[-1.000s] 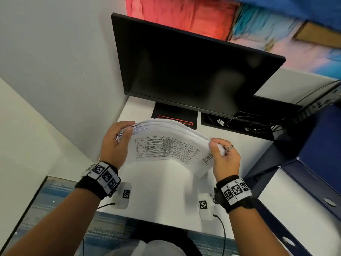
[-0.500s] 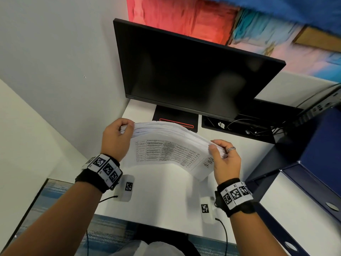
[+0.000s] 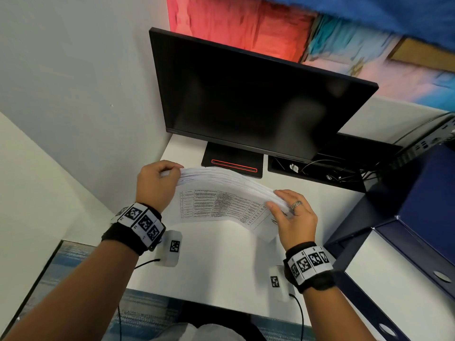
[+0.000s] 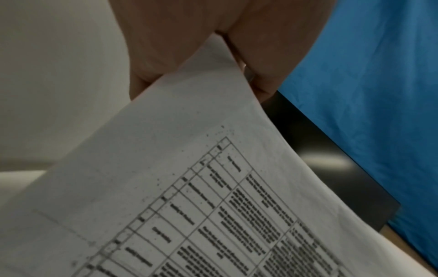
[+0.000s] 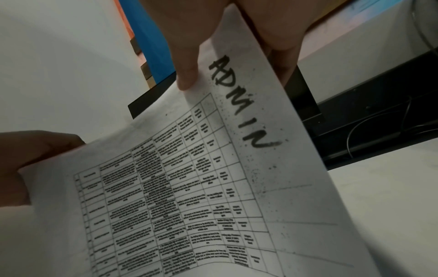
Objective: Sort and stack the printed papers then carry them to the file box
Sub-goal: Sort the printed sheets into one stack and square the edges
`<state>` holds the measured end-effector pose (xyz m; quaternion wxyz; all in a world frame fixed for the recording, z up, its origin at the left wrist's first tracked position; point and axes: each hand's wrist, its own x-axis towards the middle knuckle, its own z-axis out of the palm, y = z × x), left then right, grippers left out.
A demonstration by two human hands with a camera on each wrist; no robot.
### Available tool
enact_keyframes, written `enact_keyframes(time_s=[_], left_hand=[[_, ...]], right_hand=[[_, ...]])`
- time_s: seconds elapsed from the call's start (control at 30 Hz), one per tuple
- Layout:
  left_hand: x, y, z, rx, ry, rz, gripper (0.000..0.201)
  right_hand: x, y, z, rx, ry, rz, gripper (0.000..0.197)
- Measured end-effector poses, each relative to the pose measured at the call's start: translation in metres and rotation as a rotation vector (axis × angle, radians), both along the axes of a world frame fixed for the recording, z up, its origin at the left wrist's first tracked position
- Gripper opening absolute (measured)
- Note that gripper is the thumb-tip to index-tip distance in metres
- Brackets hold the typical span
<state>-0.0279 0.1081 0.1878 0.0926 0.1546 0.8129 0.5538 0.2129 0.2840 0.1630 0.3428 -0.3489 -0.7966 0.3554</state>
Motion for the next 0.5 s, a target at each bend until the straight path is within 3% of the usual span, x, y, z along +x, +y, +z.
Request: enact_keyframes(time_s=[0.1, 0.2, 0.27, 0.3, 0.4, 0.5], left_hand=[[-0.003, 0.002, 0.001, 0.078, -0.085, 0.008, 0.025], [-0.002, 0.001, 0.005, 0.100, -0.046, -0.064, 0.025], [-0.002, -0.004, 0.007, 0.020, 0.040, -0.197, 0.012], [-0.002, -0.008, 0.009, -0.062, 0.103, -0.288, 0.016], [-0.004, -0.017, 0.008, -0.350, 0.314, -0.473, 0.051], [-0.003, -0.014, 0.013, -0.448, 0.421, -0.450, 0.028]], right_hand=[[-0.001, 0.001, -0.001, -0.044, -0.003, -0.005, 0.042], [-0.001, 0.003, -0.002, -0.004, -0.040, -0.013, 0.033], [-0.002, 0.003, -0.001, -0.015, -0.053, -0.032, 0.025], [-0.002, 0.003, 0.000, -0.032, -0.056, -0.043, 0.023], [-0.004, 0.006, 0.001, -0.076, -0.059, -0.073, 0.019], [-0.007, 0.009, 0.007, -0.108, -0.060, -0.042, 0.015]])
